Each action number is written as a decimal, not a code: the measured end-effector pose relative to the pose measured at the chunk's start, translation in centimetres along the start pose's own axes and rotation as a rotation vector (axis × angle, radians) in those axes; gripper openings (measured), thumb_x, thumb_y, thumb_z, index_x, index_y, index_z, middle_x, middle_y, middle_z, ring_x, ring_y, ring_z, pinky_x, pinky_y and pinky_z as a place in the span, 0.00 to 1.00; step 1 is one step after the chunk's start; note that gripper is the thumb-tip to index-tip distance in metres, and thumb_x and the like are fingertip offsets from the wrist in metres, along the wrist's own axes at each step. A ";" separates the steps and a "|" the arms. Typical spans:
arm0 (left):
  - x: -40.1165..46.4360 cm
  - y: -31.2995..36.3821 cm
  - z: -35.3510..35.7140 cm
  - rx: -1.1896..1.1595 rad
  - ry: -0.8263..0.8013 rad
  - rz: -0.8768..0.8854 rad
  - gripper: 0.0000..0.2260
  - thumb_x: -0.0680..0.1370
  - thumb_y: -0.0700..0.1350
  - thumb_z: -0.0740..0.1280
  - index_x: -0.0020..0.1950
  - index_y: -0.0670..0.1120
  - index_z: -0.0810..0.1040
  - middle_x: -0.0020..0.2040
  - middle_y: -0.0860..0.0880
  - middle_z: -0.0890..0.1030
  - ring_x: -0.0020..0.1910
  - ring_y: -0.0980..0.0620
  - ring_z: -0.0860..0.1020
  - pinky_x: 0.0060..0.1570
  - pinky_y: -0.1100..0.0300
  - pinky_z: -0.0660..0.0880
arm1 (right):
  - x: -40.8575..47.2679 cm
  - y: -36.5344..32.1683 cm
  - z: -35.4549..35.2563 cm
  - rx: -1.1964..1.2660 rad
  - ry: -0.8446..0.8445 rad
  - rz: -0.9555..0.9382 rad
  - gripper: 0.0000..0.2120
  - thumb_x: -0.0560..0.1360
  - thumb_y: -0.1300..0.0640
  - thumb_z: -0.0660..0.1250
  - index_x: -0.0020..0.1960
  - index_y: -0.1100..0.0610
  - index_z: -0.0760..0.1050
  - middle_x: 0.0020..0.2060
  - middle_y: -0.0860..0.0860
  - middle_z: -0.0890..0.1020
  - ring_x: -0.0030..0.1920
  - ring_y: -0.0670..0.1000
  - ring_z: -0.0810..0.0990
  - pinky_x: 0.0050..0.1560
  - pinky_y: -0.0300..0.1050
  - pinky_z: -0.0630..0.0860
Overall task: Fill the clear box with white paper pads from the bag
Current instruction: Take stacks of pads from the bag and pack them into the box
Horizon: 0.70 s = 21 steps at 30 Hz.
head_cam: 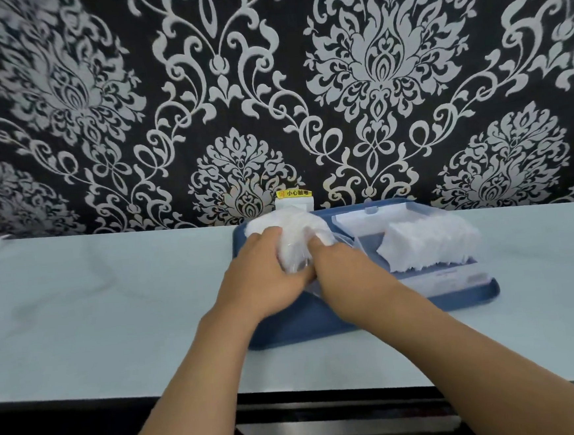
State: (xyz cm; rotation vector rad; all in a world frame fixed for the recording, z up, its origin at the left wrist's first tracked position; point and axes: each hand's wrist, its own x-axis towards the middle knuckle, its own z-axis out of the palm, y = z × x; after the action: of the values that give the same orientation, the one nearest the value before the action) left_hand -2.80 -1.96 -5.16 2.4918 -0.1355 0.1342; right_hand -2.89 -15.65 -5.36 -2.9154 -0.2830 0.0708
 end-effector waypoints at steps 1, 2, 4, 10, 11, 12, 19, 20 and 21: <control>0.0 0.2 0.1 0.034 0.020 -0.007 0.29 0.71 0.60 0.72 0.68 0.52 0.71 0.62 0.50 0.76 0.58 0.45 0.77 0.56 0.52 0.75 | 0.2 0.1 0.2 0.010 0.015 -0.018 0.24 0.79 0.58 0.65 0.72 0.61 0.62 0.50 0.56 0.77 0.49 0.57 0.78 0.44 0.45 0.67; 0.0 0.4 0.3 0.068 0.041 -0.016 0.29 0.71 0.59 0.72 0.68 0.51 0.71 0.63 0.50 0.76 0.59 0.44 0.77 0.56 0.51 0.75 | 0.2 0.1 0.2 0.029 0.023 -0.033 0.25 0.79 0.59 0.65 0.73 0.60 0.60 0.51 0.57 0.78 0.51 0.58 0.80 0.44 0.46 0.69; 0.0 0.6 0.5 0.129 0.084 -0.038 0.24 0.73 0.55 0.70 0.67 0.50 0.71 0.62 0.48 0.77 0.58 0.41 0.78 0.53 0.51 0.75 | 0.3 0.2 0.0 0.039 0.051 -0.071 0.27 0.79 0.61 0.64 0.74 0.56 0.58 0.53 0.56 0.80 0.54 0.57 0.80 0.44 0.46 0.71; 0.6 0.9 0.9 0.095 0.244 -0.036 0.16 0.78 0.38 0.63 0.65 0.44 0.77 0.61 0.43 0.79 0.57 0.42 0.77 0.49 0.55 0.70 | 0.2 -0.6 -1.3 -0.169 0.190 -0.047 0.22 0.75 0.67 0.61 0.67 0.53 0.67 0.56 0.56 0.80 0.54 0.60 0.80 0.40 0.48 0.68; 0.7 0.9 0.9 0.076 0.266 -0.016 0.15 0.78 0.38 0.62 0.64 0.43 0.78 0.60 0.43 0.79 0.57 0.42 0.77 0.48 0.57 0.69 | 0.4 -0.6 -1.6 -0.235 0.218 -0.062 0.23 0.75 0.67 0.62 0.68 0.53 0.67 0.57 0.55 0.79 0.54 0.60 0.80 0.40 0.48 0.66; 0.8 0.8 0.8 0.065 0.282 -0.001 0.15 0.78 0.37 0.62 0.63 0.43 0.79 0.59 0.43 0.79 0.56 0.43 0.77 0.47 0.58 0.68 | 0.5 -0.6 -1.8 -0.282 0.238 -0.075 0.25 0.75 0.66 0.62 0.71 0.52 0.65 0.58 0.55 0.79 0.54 0.59 0.80 0.40 0.47 0.65; 0.7 0.8 0.7 0.048 0.264 0.071 0.11 0.77 0.36 0.60 0.54 0.42 0.80 0.52 0.45 0.77 0.50 0.43 0.77 0.42 0.58 0.65 | 2.8 -0.6 -0.9 -0.333 0.213 -0.077 0.41 0.78 0.63 0.62 0.82 0.49 0.41 0.57 0.54 0.80 0.56 0.57 0.80 0.42 0.46 0.66; 0.7 0.8 0.7 0.051 0.257 0.070 0.11 0.77 0.36 0.60 0.55 0.43 0.80 0.52 0.45 0.77 0.50 0.43 0.77 0.42 0.57 0.66 | 2.9 -0.5 -0.8 -0.319 0.205 -0.060 0.41 0.77 0.64 0.63 0.81 0.50 0.44 0.56 0.54 0.81 0.55 0.58 0.81 0.42 0.47 0.67; 0.6 0.7 0.6 0.051 0.251 0.062 0.12 0.78 0.36 0.60 0.56 0.43 0.80 0.53 0.45 0.77 0.50 0.44 0.76 0.42 0.58 0.65 | 3.1 -0.5 -0.7 -0.305 0.211 -0.053 0.38 0.76 0.64 0.64 0.80 0.51 0.49 0.55 0.54 0.81 0.54 0.58 0.81 0.42 0.47 0.67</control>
State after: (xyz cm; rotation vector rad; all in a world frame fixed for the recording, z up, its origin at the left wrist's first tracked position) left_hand -2.24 -2.96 -5.16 2.4972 -0.1053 0.4794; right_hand 0.08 -14.72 -4.61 -3.1769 -0.3633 -0.3134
